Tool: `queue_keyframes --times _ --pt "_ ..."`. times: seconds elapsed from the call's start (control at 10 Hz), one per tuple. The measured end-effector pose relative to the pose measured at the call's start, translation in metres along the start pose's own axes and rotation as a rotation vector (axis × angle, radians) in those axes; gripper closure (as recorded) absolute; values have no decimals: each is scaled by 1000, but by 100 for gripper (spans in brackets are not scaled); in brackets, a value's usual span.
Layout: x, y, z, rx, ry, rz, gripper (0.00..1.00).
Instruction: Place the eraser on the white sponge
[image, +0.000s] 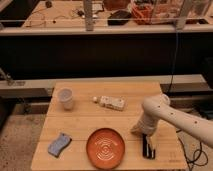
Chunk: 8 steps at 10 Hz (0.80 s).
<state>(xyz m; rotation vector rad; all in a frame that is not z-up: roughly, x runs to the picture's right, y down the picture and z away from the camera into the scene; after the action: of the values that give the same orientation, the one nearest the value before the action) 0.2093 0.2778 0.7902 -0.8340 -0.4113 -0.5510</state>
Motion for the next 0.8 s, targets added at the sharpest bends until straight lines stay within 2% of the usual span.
queue_keyframes --times 0.8 --pt "2 0 0 -6 7 10 20"
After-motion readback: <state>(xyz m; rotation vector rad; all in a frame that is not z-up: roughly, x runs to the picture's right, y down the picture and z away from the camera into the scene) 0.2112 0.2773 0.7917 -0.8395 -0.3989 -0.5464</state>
